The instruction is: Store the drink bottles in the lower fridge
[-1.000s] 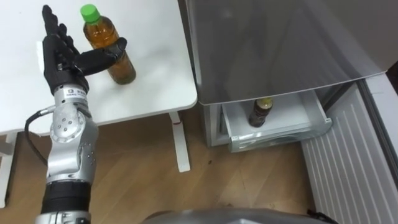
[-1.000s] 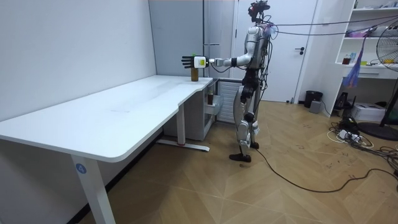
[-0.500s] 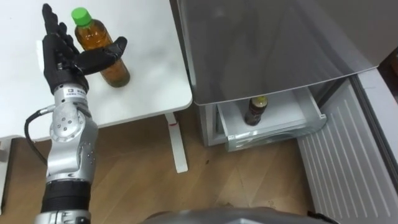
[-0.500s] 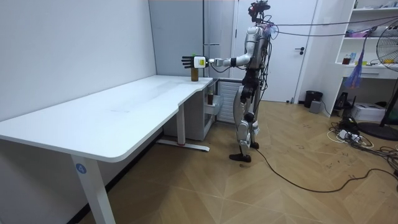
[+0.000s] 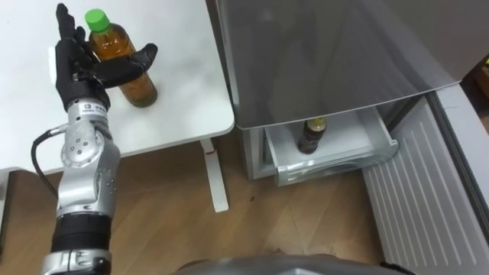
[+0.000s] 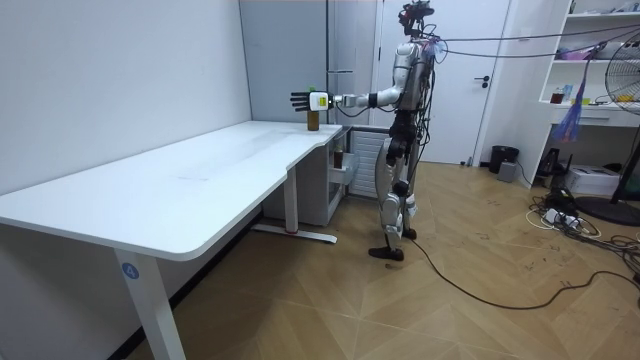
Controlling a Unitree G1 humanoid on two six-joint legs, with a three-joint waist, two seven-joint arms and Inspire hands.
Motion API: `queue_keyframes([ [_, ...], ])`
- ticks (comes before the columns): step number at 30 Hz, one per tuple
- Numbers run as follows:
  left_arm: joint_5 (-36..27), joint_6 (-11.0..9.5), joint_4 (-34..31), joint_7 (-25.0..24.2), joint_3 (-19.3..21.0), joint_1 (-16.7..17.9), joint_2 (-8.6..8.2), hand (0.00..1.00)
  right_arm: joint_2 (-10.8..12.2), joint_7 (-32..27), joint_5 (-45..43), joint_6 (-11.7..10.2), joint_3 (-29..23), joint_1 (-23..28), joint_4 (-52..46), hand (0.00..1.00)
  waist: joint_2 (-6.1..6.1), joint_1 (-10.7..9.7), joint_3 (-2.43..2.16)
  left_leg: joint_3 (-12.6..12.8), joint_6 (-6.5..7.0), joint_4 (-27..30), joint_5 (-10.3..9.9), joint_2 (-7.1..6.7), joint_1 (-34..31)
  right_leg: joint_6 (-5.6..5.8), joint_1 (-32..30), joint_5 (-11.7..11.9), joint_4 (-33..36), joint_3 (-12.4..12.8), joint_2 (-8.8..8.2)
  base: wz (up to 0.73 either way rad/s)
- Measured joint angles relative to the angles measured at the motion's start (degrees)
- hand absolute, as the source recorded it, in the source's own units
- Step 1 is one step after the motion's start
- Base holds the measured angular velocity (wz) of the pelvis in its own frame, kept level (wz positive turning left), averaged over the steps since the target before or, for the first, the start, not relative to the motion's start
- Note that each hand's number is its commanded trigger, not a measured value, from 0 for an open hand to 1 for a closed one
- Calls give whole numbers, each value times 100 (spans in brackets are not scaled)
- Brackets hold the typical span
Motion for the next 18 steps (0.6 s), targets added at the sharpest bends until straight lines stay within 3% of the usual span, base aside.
queue_keyframes([
  [7, -193, 20, 1, -7, 0, 0, 1, 0, -1, -35, -78, 5, -1, 1, 0, 0, 33, -7, -14, -1, 2, 32, -16, 4, 2, -5, 21, 3, 9, -6, 2, 0],
  [8, -211, 24, 1, -7, 0, 0, 2, 13, -1, -36, -80, 5, -2, 1, 1, 0, 37, -8, -12, -1, 2, 32, -16, 4, 6, -5, 24, 3, 12, -5, 2, 0],
  [9, -215, 28, 2, -7, 4, 0, 3, 35, -1, -35, -80, 5, -8, 1, 1, 0, 37, -8, -12, -1, 2, 32, -16, 5, 8, -5, 24, 3, 15, -4, 3, 0],
  [10, -217, 47, 3, -7, 12, 0, 6, 67, -1, -34, -79, 7, -43, 1, 1, 0, 38, -10, -11, -1, 2, 32, -16, 6, 14, -5, 26, 3, 18, -2, 3, 0],
  [11, -214, 68, 4, -7, 21, 0, 10, 67, -2, -37, -74, 9, -48, 2, 1, 0, 37, -11, -11, -1, 1, 29, -16, 8, 16, -5, 26, 3, 22, 7, 7, 0],
  [12, -214, 84, 4, -7, 26, 0, 13, 100, -1, -37, -73, 9, -47, 3, 1, 0, 36, -11, -10, -1, 1, 29, -16, 10, 16, -5, 26, 3, 23, 9, 8, 0],
  [18, -217, 137, 8, -6, 55, 0, 78, 100, -1, -41, -75, 87, -45, 10, 1, 0, 30, -11, -3, -2, -8, 31, -22, 26, 16, -7, 21, 4, 26, 18, 26, 0],
])
